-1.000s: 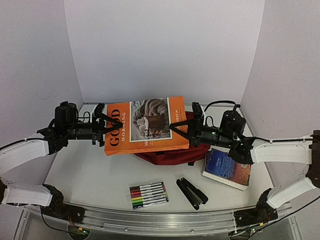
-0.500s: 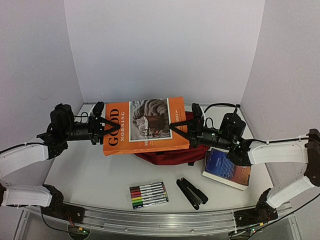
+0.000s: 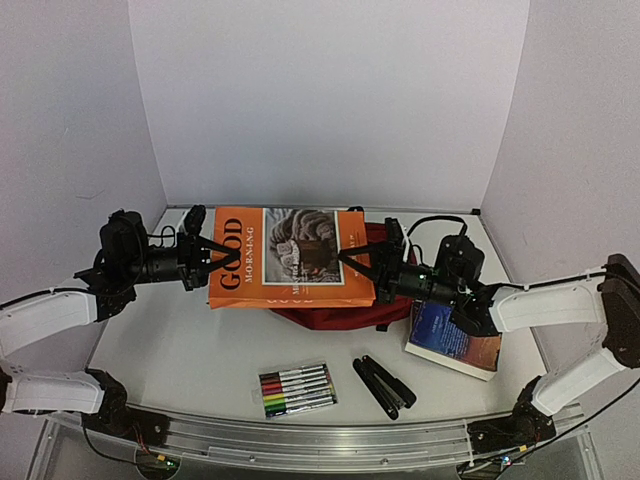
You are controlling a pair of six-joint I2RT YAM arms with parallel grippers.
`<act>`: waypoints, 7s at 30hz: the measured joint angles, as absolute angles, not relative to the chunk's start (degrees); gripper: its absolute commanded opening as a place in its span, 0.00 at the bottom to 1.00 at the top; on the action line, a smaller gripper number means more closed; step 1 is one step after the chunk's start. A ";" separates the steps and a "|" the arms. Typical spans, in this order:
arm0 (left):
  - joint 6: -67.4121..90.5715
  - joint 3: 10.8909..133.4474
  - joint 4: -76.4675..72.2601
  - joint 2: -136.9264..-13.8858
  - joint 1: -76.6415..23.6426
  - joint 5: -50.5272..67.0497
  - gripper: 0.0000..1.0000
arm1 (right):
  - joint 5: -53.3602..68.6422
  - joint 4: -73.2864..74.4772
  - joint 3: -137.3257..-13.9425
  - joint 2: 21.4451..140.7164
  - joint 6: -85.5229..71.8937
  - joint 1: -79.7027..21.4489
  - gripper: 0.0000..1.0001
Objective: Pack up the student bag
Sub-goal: Pick up the book from the center of the board, then place the book in the student bag.
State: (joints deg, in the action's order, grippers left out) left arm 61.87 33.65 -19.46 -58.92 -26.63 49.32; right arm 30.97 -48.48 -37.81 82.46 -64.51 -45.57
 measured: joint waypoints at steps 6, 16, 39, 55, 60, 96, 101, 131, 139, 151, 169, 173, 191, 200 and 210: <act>62.13 33.65 -15.64 -58.92 -24.67 46.46 0.18 | 27.95 -42.83 -37.57 81.94 -60.22 -43.67 0.98; 61.41 34.41 -8.65 -60.23 -13.67 45.07 0.18 | 6.22 -7.98 -47.08 74.52 -45.76 -42.39 0.93; 60.95 35.09 -5.84 -62.63 -11.25 48.35 0.21 | -1.40 9.08 -67.24 94.89 -28.03 -33.88 0.50; 61.39 35.09 -5.76 -62.69 -10.81 49.05 0.21 | 2.28 9.47 -71.10 102.42 -21.67 -33.78 0.13; 60.36 35.34 -3.42 -63.72 -10.81 48.77 0.21 | 2.55 10.18 -72.96 102.41 -20.06 -33.78 0.00; 55.72 53.37 -3.53 -81.41 -13.34 47.41 0.20 | 13.26 17.65 -86.06 91.96 -13.96 -33.78 0.00; 55.32 55.86 -3.74 -81.74 -13.34 46.74 0.19 | 13.41 17.65 -86.06 91.96 -13.96 -33.78 0.00; 64.29 52.43 -21.63 -98.79 -23.79 45.74 0.19 | 15.23 17.52 -95.64 93.97 -19.94 -36.66 0.00; 65.76 61.90 -24.56 -109.12 -28.92 46.30 0.19 | 15.67 16.64 -100.93 100.21 -20.71 -40.31 0.00; 68.97 65.78 -31.63 -119.22 -36.59 41.14 0.51 | 14.60 15.00 -103.50 104.27 -22.01 -43.62 0.00; 46.16 68.49 4.19 -108.55 -36.73 26.24 0.72 | 12.78 10.86 -100.34 103.85 -22.17 -43.70 0.00; 45.71 68.50 5.08 -108.58 -36.87 26.67 0.54 | 12.71 10.70 -100.26 103.81 -22.17 -43.70 0.00; 48.75 80.35 2.83 -117.91 -42.18 29.23 0.30 | 12.22 11.74 -100.26 103.81 -22.23 -43.58 0.00; 48.25 80.31 2.30 -118.31 -42.45 28.02 0.56 | 8.52 10.86 -99.32 103.76 -22.80 -43.48 0.00; 43.80 68.33 7.51 -103.98 -37.62 23.62 0.84 | -0.68 7.37 -85.69 97.52 -26.07 -38.76 0.01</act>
